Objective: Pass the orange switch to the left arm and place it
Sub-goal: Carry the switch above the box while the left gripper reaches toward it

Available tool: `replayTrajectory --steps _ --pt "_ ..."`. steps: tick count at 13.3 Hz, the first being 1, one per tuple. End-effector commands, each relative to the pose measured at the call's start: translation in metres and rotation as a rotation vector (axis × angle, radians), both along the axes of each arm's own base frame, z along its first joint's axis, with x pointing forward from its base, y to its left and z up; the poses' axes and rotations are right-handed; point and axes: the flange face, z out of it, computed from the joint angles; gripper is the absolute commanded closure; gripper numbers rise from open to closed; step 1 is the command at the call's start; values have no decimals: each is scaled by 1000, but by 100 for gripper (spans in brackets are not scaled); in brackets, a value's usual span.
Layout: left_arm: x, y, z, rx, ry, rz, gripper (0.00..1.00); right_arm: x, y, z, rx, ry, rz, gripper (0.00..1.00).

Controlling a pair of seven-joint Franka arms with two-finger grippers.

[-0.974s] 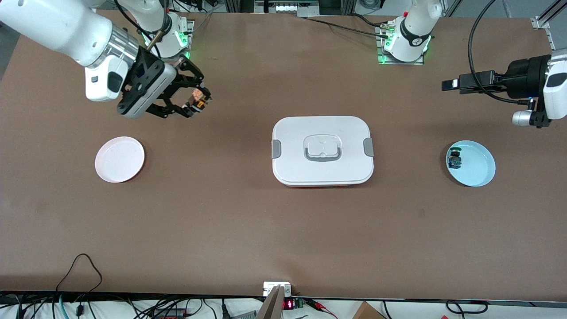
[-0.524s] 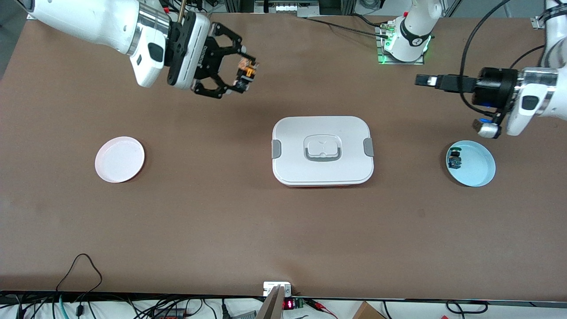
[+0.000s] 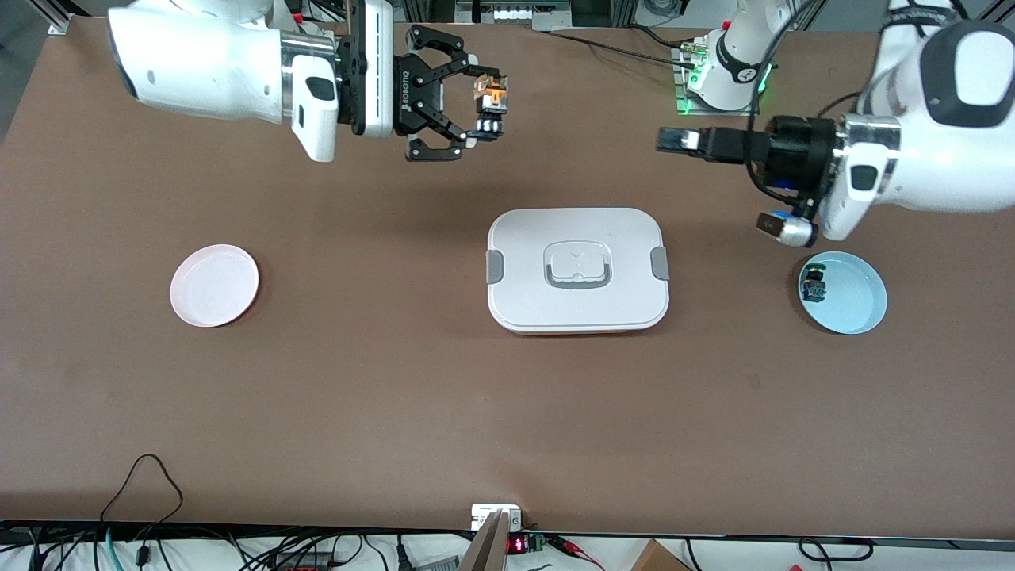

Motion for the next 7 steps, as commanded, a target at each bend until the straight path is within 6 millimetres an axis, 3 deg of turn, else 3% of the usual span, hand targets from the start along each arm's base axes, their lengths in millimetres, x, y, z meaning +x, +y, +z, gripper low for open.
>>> replayTrajectory --steps 1,4,7 --pt "-48 -20 14 4 -13 67 0 5 9 -4 167 -68 1 100" --pt "-73 -55 20 43 -52 91 0 8 11 -8 297 -123 -13 100" --pt "-81 -66 33 43 -82 84 0 12 13 -18 382 -152 -37 100"
